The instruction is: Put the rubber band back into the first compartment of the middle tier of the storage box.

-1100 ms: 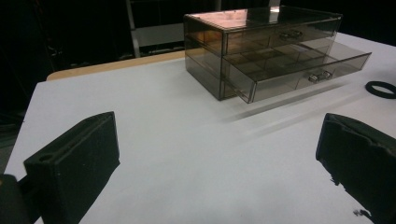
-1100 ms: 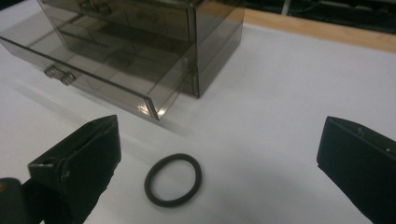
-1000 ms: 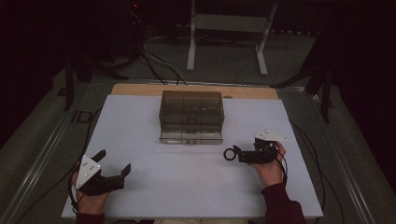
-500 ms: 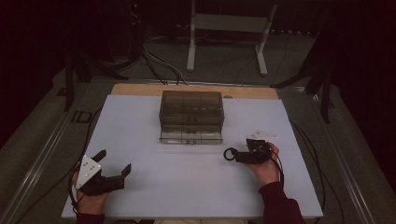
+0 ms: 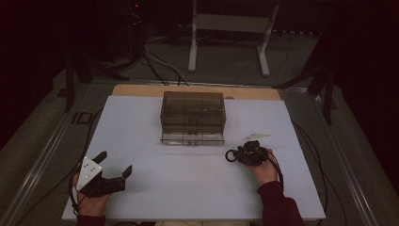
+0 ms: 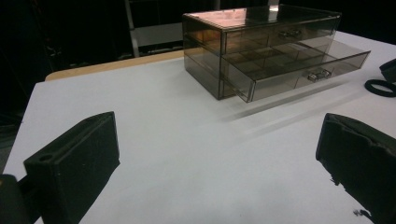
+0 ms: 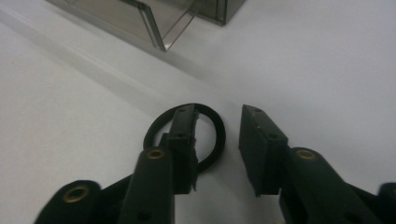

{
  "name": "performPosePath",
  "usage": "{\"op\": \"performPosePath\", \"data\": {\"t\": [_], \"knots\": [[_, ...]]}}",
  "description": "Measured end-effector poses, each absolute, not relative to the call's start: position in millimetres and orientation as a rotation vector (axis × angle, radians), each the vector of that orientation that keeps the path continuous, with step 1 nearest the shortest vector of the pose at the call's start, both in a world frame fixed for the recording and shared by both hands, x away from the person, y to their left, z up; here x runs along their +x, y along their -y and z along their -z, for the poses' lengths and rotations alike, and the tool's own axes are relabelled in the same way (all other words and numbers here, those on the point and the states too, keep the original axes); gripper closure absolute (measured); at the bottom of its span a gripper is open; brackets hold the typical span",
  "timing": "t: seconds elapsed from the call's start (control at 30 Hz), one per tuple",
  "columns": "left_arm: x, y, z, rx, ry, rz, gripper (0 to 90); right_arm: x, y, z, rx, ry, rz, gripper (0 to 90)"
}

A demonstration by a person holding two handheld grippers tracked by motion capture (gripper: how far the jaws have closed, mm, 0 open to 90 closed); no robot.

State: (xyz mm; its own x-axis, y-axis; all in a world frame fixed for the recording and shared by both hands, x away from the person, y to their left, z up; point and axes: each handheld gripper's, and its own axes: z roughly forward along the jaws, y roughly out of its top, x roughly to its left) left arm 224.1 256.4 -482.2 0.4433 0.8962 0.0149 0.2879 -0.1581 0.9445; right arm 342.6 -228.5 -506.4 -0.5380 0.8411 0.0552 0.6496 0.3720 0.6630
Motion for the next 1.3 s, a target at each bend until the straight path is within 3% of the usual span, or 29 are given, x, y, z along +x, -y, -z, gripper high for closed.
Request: {"op": "performPosePath", "data": {"t": [0.6, 1.3], "knots": [[224, -256, 483, 1.69, -1.035, -0.755, 0.2, 344, 226, 512, 1.328, -2.384, -0.839, 87.5], [225, -255, 483, 1.696, -1.035, -0.754, 0.3, 339, 229, 502, 1.355, -2.335, -0.904, 88.8]]}}
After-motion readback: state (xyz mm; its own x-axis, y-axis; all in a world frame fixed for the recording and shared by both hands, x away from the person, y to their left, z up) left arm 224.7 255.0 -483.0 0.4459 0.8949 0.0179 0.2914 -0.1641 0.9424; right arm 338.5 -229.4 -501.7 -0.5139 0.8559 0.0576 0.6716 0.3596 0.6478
